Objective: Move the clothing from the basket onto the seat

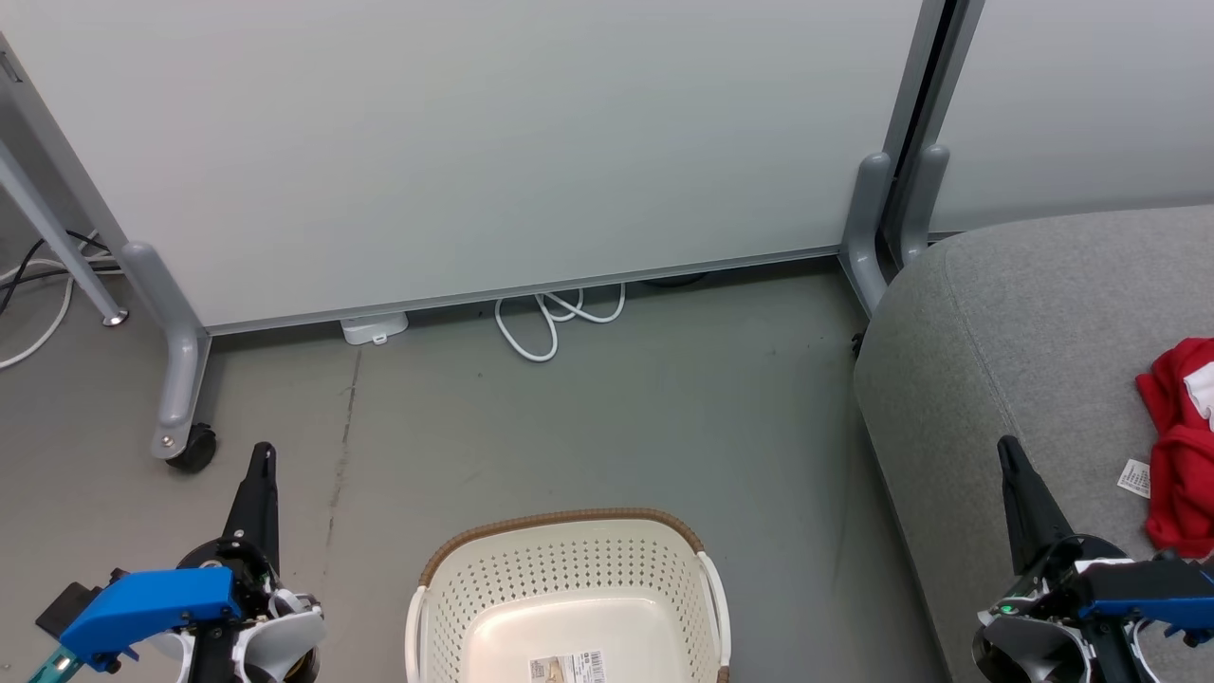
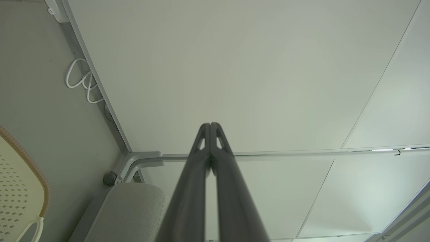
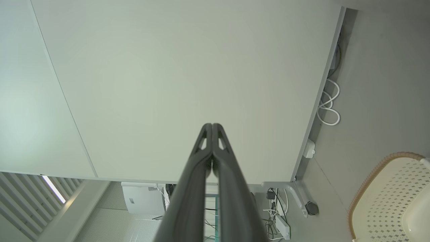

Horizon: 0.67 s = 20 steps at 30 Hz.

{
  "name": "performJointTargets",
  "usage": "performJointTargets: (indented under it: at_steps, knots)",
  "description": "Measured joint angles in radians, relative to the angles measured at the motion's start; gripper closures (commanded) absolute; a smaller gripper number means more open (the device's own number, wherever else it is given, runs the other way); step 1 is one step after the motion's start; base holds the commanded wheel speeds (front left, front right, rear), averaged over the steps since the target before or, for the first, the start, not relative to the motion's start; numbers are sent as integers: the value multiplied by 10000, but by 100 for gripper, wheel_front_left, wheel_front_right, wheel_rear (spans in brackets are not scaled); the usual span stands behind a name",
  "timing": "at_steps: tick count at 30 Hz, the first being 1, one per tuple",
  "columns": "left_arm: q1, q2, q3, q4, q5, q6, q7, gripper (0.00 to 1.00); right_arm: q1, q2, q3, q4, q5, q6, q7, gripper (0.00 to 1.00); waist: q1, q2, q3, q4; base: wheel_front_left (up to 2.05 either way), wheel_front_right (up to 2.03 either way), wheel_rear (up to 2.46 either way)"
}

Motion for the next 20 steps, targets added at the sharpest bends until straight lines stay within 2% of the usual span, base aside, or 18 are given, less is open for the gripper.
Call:
performJointTargets:
  at_steps: [20]
  knots:
    - [0, 0, 0, 0, -2, 0, 0, 100, -6, 0, 2, 0, 0, 0, 0, 100, 0, 0, 0, 0, 0, 0, 0]
